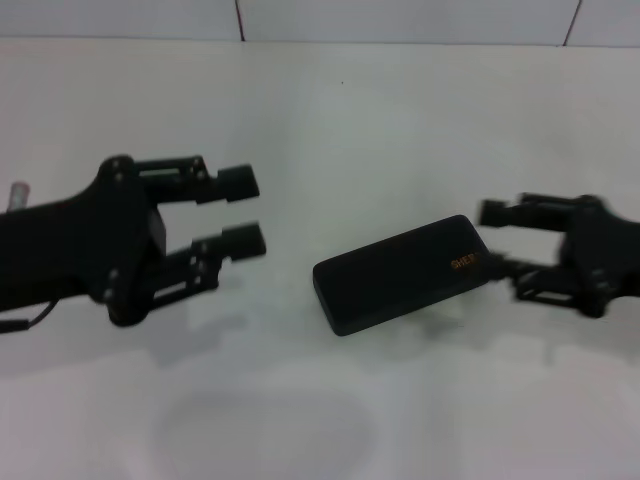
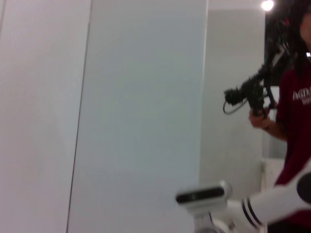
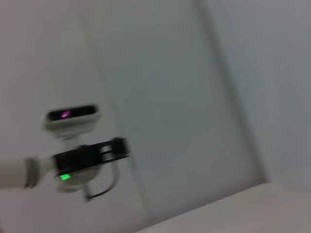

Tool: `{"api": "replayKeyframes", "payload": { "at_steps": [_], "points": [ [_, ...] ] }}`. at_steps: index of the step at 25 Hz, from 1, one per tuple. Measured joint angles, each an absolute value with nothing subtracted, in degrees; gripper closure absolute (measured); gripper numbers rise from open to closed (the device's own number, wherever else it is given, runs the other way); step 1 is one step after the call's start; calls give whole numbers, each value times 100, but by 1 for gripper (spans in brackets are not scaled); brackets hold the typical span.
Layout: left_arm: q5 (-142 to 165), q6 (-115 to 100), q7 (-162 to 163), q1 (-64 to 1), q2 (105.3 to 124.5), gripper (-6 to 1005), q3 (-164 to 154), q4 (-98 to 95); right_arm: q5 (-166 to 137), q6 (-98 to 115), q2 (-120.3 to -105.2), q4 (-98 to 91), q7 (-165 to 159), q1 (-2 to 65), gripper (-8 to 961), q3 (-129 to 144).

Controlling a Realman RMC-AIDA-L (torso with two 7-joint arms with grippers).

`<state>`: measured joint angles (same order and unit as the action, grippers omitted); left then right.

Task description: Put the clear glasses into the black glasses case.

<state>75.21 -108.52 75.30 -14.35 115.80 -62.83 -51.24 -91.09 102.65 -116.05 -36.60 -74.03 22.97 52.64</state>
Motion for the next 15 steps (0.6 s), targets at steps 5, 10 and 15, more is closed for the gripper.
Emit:
{"api": "replayKeyframes", "payload": {
  "at_steps": [5, 10, 15],
  "points": [
    [8115, -10894, 7503, -1517, 11495, 540, -6260, -4922, -8836, 10131, -11617, -3188, -7164, 2887, 366, 6133],
    [8359, -11068, 7473, -1536, 11366, 441, -6246, -4652, -8182, 10092, -11620, -3051, -7145, 3171, 134, 6976],
    [8407, -11070, 7453, -1455, 11308, 341, -6161, -4621, -7619, 10031, -11619, -3082, -7152, 3160, 88, 7677]
  ]
}}
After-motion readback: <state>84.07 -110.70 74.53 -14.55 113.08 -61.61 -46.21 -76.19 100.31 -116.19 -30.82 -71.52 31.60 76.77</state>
